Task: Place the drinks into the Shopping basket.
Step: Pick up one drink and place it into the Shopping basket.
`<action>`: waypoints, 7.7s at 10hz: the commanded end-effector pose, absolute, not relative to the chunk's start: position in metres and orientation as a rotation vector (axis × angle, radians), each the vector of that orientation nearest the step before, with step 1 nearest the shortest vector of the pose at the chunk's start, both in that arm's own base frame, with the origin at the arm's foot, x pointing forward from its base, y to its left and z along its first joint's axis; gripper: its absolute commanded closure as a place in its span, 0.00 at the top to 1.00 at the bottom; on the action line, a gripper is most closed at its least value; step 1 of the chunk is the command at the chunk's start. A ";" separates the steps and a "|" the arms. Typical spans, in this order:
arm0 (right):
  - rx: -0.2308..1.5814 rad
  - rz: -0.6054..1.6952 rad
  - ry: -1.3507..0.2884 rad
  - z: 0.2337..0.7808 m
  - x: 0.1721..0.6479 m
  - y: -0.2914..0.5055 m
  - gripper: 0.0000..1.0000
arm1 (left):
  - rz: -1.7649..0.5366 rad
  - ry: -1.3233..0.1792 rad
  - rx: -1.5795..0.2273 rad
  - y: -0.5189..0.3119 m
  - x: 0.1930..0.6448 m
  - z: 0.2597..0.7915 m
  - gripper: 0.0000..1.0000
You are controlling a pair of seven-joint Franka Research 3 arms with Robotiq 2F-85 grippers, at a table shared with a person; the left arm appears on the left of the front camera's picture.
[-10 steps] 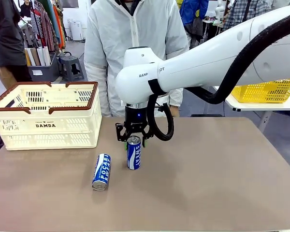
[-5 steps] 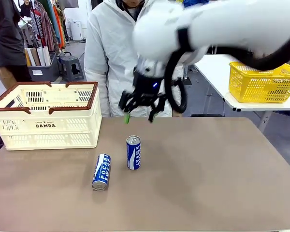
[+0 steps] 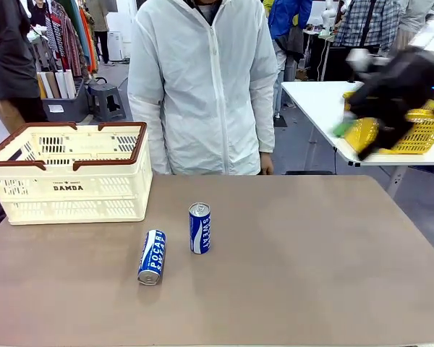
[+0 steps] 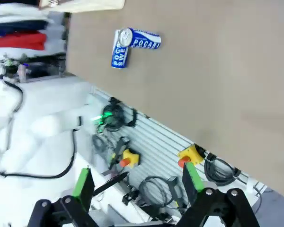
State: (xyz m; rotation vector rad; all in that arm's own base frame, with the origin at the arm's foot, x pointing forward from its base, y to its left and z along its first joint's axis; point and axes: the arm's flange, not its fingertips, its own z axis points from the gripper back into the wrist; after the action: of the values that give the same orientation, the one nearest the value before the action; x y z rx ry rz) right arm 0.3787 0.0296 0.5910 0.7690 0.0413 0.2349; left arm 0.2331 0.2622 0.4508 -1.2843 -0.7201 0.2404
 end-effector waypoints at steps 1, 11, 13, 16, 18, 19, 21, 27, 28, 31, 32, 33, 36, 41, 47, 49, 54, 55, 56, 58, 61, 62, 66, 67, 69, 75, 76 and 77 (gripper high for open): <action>1.014 0.161 0.026 0.574 0.378 -0.057 1.00 | 0.223 -0.749 -1.296 0.262 0.233 0.452 1.00; 1.408 0.063 -0.160 0.509 0.324 -0.207 1.00 | 0.241 -0.720 -1.284 0.262 0.233 0.451 1.00; 1.408 0.063 -0.160 0.509 0.324 -0.207 1.00 | 0.306 -0.649 -1.192 0.238 0.260 0.505 1.00; 1.408 0.063 -0.160 0.509 0.324 -0.207 1.00 | -0.128 -0.350 -0.868 0.036 0.357 0.562 1.00; 1.408 0.063 -0.160 0.509 0.324 -0.207 1.00 | -0.198 -0.313 -0.551 -0.106 0.393 0.560 1.00; 1.408 0.063 -0.160 0.509 0.324 -0.207 1.00 | -0.223 -0.324 -0.400 -0.164 0.398 0.548 1.00; 1.408 0.063 -0.160 0.509 0.324 -0.207 1.00 | -0.333 -0.239 -0.268 -0.256 0.403 0.525 1.00; 1.408 0.063 -0.160 0.509 0.324 -0.207 1.00 | -0.197 -0.223 -0.092 -0.374 0.431 0.458 1.00; 1.408 0.063 -0.160 0.509 0.324 -0.207 1.00 | -0.179 -0.206 -0.094 -0.378 0.437 0.453 1.00; 1.408 0.063 -0.160 0.509 0.324 -0.207 1.00 | -0.153 -0.241 -0.071 -0.379 0.449 0.436 1.00; 1.408 0.063 -0.160 0.509 0.324 -0.207 1.00 | -0.158 -0.255 -0.061 -0.379 0.451 0.430 1.00; 1.408 0.063 -0.160 0.509 0.324 -0.207 1.00 | -0.158 -0.233 -0.062 -0.379 0.453 0.422 1.00; 1.408 0.063 -0.160 0.509 0.324 -0.207 1.00 | -0.176 -0.160 -0.068 -0.382 0.456 0.401 1.00; 1.408 0.063 -0.160 0.509 0.324 -0.207 1.00 | -0.195 -0.176 -0.033 -0.380 0.455 0.395 0.00; 1.408 0.063 -0.160 0.509 0.324 -0.207 1.00 | -0.202 -0.156 -0.009 -0.376 0.448 0.399 0.00; 1.408 0.063 -0.160 0.509 0.324 -0.207 1.00 | -0.258 -0.114 -0.041 -0.354 0.428 0.460 0.00; 1.408 0.063 -0.160 0.509 0.324 -0.207 1.00 | -0.357 -0.254 -0.182 -0.200 0.414 0.660 0.00; 1.408 0.063 -0.160 0.509 0.324 -0.207 1.00 | -0.350 -0.331 -0.197 -0.164 0.429 0.682 0.00; 1.408 0.063 -0.160 0.509 0.324 -0.207 1.00 | -0.304 -0.432 -0.215 -0.119 0.453 0.696 0.00; 1.408 0.063 -0.160 0.509 0.324 -0.207 1.00 | -0.259 -0.426 -0.258 -0.058 0.506 0.679 0.00; 1.408 0.063 -0.160 0.509 0.324 -0.207 1.00 | -0.201 -0.398 -0.223 -0.029 0.564 0.614 0.00; 1.408 0.063 -0.160 0.509 0.324 -0.207 1.00 | -0.189 -0.393 -0.190 -0.027 0.581 0.592 0.00; 1.408 0.063 -0.160 0.509 0.324 -0.207 1.00 | -0.173 -0.357 -0.188 -0.029 0.594 0.552 0.00; 1.408 0.063 -0.160 0.509 0.324 -0.207 1.00 | -0.173 -0.357 -0.188 -0.029 0.594 0.552 0.00; 1.408 0.063 -0.160 0.509 0.324 -0.207 1.00 | -0.153 -0.331 -0.162 -0.035 0.596 0.544 0.00; 1.408 0.063 -0.160 0.509 0.324 -0.207 1.00 | -0.055 -0.277 -0.002 -0.051 0.655 0.471 0.00; 1.408 0.063 -0.160 0.509 0.324 -0.207 1.00 | -0.044 -0.249 0.016 -0.055 0.659 0.462 0.00; 1.408 0.063 -0.160 0.509 0.324 -0.207 1.00 | -0.025 -0.224 0.033 -0.056 0.663 0.454 0.00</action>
State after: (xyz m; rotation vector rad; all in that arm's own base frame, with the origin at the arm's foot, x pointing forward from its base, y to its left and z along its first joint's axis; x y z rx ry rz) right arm 0.3250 -0.2065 0.5041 1.4081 -0.1786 0.0658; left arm 0.6540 -0.0517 0.4442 0.0001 -0.2450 -0.0565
